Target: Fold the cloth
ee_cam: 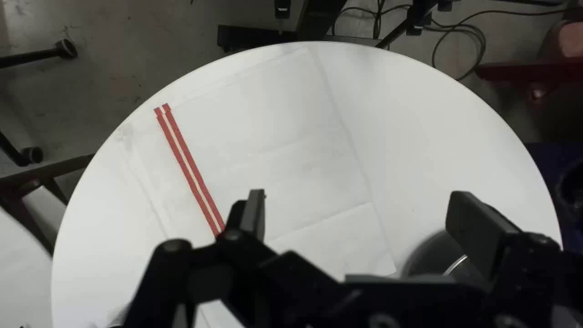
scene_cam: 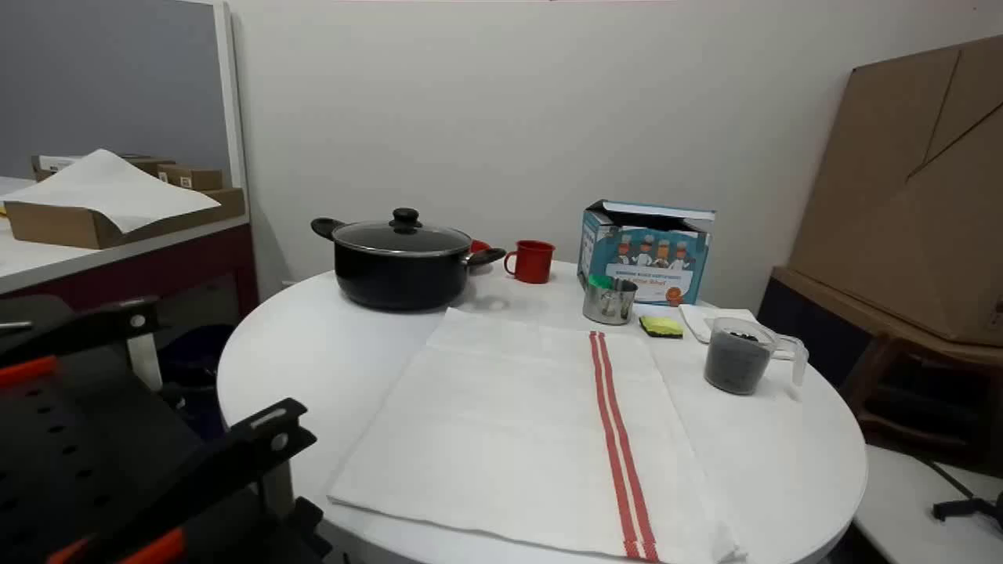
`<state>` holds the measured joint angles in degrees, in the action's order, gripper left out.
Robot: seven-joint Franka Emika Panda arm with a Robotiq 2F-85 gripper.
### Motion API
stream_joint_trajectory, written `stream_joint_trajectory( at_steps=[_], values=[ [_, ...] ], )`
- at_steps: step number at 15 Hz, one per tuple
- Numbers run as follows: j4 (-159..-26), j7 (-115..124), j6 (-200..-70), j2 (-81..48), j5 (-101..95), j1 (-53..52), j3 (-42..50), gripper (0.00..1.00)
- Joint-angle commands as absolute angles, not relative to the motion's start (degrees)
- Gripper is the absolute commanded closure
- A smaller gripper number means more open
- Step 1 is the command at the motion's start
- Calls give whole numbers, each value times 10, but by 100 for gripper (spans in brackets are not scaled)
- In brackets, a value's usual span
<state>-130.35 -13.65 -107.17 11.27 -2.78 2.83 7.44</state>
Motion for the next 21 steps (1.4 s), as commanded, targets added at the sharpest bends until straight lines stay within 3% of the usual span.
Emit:
stream_joint_trajectory(
  at_steps=[1,9,15,21],
  values=[
    [-1303,-137,-1071,112,-27,33,70,0],
    [-1308,-139,-1078,113,-26,34,71,0],
    [-1384,-127,-1287,81,-28,76,105,0],
    [-1394,-149,-1455,-36,28,132,154,0]
  ],
)
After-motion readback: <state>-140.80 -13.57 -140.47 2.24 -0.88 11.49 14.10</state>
